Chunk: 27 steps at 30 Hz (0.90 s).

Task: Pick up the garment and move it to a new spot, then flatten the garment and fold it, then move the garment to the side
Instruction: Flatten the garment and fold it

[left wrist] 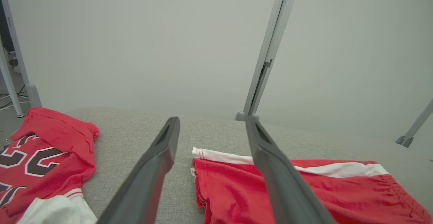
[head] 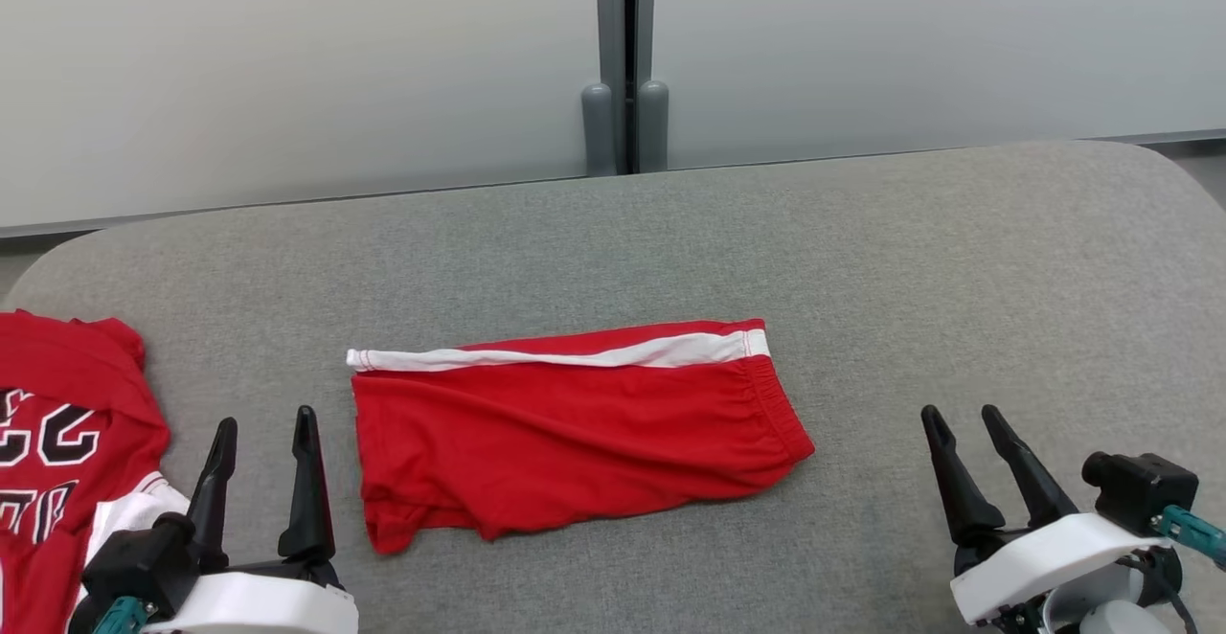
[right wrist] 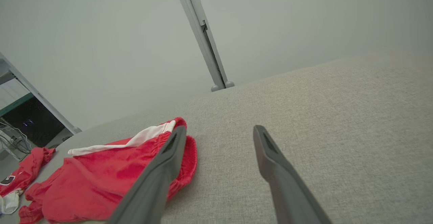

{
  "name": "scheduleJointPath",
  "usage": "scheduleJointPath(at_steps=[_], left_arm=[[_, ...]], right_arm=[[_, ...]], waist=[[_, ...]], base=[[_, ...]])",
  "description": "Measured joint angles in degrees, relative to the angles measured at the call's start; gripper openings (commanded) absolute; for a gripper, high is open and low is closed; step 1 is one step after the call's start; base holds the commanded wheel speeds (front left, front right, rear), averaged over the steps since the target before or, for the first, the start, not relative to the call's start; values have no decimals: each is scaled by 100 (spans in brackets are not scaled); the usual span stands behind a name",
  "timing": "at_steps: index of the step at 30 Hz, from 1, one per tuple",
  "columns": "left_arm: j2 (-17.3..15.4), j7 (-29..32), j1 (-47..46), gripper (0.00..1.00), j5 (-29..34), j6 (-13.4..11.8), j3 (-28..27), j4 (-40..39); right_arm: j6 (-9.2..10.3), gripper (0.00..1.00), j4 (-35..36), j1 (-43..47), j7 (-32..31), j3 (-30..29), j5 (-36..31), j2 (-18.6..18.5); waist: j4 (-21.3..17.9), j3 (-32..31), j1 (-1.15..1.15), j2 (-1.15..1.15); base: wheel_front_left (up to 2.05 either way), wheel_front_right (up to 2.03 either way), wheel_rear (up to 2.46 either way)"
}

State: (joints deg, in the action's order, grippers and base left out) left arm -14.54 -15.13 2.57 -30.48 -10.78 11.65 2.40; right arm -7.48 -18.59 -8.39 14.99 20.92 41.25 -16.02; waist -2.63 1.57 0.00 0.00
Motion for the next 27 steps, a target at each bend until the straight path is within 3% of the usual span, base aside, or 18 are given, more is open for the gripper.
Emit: scheduleJointPath(at_steps=[7, 14, 27], left_arm=[[342, -1, -9, 100, 297, 383, -202, 254], [560, -1, -190, 100, 454, 678, -300, 465], [719, -1, -285, 100, 527, 922, -309, 831]], right_arm=[[0, 100, -478, -425, -20, 325, -166, 8], [0, 100, -1244, -1273, -449, 717, -133, 148], [0, 100, -2795, -1779, -1152, 904, 311, 405]], waist=[[192, -7, 0, 0], [488, 57, 0, 0], [1083, 85, 0, 0]], base=[[0, 0, 0], [0, 0, 0], [0, 0, 0]])
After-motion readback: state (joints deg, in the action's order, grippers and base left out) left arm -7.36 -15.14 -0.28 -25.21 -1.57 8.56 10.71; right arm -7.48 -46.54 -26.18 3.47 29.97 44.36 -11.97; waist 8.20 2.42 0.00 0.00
